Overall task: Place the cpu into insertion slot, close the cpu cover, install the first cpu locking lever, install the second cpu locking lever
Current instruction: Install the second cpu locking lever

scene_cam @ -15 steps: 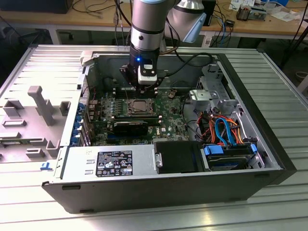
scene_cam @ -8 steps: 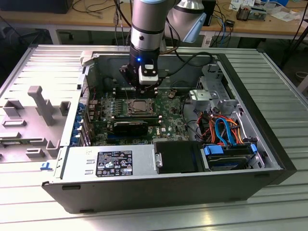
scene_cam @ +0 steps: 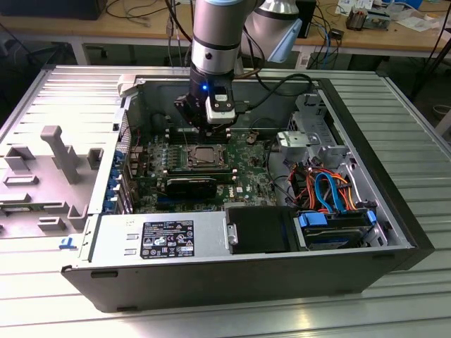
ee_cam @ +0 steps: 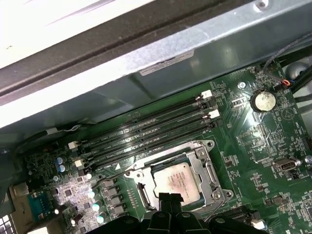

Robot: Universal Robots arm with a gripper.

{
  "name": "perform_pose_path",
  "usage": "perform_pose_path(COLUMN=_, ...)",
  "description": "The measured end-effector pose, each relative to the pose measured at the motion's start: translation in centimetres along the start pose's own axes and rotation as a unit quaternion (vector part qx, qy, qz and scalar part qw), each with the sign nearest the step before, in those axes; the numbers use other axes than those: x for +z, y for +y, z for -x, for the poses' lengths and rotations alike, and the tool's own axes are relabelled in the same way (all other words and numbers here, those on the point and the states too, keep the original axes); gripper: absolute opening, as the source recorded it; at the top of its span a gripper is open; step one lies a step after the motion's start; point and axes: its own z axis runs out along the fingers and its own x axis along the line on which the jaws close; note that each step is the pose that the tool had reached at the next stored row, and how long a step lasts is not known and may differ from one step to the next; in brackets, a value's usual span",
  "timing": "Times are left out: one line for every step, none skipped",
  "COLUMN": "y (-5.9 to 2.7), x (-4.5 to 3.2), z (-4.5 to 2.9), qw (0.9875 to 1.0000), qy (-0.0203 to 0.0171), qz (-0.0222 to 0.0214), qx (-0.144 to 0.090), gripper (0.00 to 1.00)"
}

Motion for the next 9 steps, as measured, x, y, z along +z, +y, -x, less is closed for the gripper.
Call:
perform_pose_path(y=0.00, x=0.00, z=0.01, qw=1.0000, qy=0.0002, qz=0.0005, qx=-0.005, gripper=0.11)
perform_pose_path(y=0.01, x=0.01, z=0.00, qw=0.9999, qy=0.0004, qz=0.0006, qx=-0.016, gripper=0.11)
perform_pose_path(y=0.00, x=0.00, z=0.00, qw=0.9996, qy=0.0006, qz=0.0008, qx=-0.027, gripper=0.11)
perform_pose_path(y=0.00, x=0.00, z=0.00, qw=0.9993, qy=0.0008, qz=0.0011, qx=-0.037, gripper=0.11)
perform_pose_path(y=0.00, x=0.00, z=0.01, qw=0.9985, qy=0.0008, qz=0.0002, qx=-0.056, gripper=0.11)
perform_pose_path(y=0.00, x=0.00, z=0.01, qw=0.9974, qy=0.0009, qz=-0.0001, qx=-0.072, gripper=0.11)
perform_pose_path(y=0.01, x=0.01, z=0.01, qw=0.9962, qy=0.0007, qz=-0.0011, qx=-0.087, gripper=0.11)
perform_pose_path(y=0.00, x=0.00, z=0.01, qw=0.9950, qy=0.0006, qz=-0.0021, qx=-0.099, gripper=0.11)
perform_pose_path(y=0.00, x=0.00, z=0.01, qw=0.9933, qy=0.0005, qz=-0.0032, qx=-0.115, gripper=0.11)
